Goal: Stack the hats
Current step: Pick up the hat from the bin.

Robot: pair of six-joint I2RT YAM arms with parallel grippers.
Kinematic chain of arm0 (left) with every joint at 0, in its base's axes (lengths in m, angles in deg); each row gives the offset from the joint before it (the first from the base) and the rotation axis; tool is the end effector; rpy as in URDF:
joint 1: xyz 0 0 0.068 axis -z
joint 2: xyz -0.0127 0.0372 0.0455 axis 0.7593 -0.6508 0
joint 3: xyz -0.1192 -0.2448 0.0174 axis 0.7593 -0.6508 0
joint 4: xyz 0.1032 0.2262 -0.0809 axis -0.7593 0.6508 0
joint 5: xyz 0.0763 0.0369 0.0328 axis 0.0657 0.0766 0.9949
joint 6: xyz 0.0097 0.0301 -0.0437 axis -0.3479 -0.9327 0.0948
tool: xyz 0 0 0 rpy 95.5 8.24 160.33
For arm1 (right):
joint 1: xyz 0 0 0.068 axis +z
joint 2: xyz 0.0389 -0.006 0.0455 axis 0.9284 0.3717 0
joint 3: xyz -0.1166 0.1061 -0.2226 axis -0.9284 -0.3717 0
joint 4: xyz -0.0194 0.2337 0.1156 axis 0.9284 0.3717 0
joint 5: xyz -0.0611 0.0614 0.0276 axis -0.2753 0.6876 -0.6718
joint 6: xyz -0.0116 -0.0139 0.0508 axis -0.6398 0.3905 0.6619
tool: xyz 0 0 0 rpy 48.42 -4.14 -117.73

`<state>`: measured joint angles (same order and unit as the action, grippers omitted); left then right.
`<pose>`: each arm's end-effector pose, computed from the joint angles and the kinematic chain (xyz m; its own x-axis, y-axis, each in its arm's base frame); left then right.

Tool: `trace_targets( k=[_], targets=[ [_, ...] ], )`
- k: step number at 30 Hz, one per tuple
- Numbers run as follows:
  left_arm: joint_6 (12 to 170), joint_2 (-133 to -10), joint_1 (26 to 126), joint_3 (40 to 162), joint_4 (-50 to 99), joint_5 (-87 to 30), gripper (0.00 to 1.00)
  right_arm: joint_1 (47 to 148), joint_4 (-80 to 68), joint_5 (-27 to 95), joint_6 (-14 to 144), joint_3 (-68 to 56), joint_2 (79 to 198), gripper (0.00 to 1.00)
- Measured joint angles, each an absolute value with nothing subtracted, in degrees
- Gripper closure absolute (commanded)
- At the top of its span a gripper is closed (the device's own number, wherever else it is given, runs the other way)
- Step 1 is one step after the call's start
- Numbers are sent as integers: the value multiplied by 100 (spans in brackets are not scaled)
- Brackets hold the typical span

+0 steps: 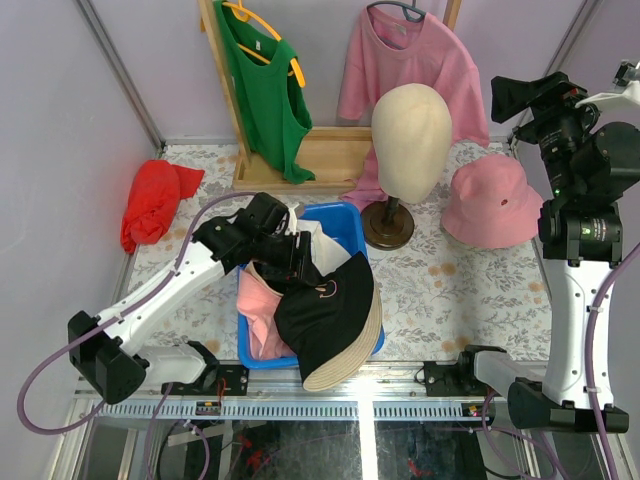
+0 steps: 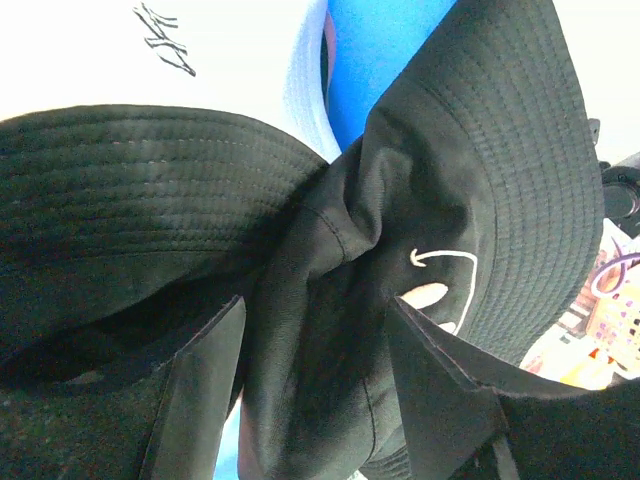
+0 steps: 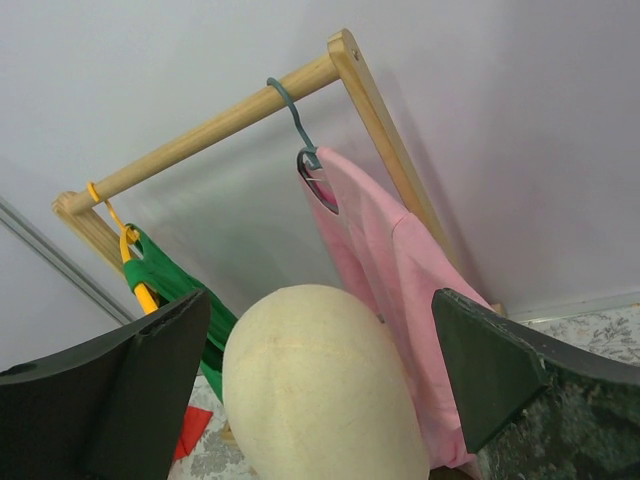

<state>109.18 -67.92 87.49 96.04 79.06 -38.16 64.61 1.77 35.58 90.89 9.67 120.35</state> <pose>0.1860 -0.1598 0.3152 -0.9273 0.1331 -0.3499 0.3039 0.8134 -0.4961 0.1896 -0.0062 0.5542 0.2383 0.5206 -0.8199 -0.2531 0.8483 0.4650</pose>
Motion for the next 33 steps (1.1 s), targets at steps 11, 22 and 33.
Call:
trace_targets(
  k=[11,22,33],
  targets=[
    [10796,-7078,9109,9604,7922,-3967,93,6461,179,3687,9043,1061,12041,0],
    [10846,-6978,9118,9897,8064,-3803,100,6461,203,3783,9048,1271,12129,0],
    [10857,-6623,9124,11237,8378,-3387,100,6461,352,3842,9107,1595,12179,1]
  ],
)
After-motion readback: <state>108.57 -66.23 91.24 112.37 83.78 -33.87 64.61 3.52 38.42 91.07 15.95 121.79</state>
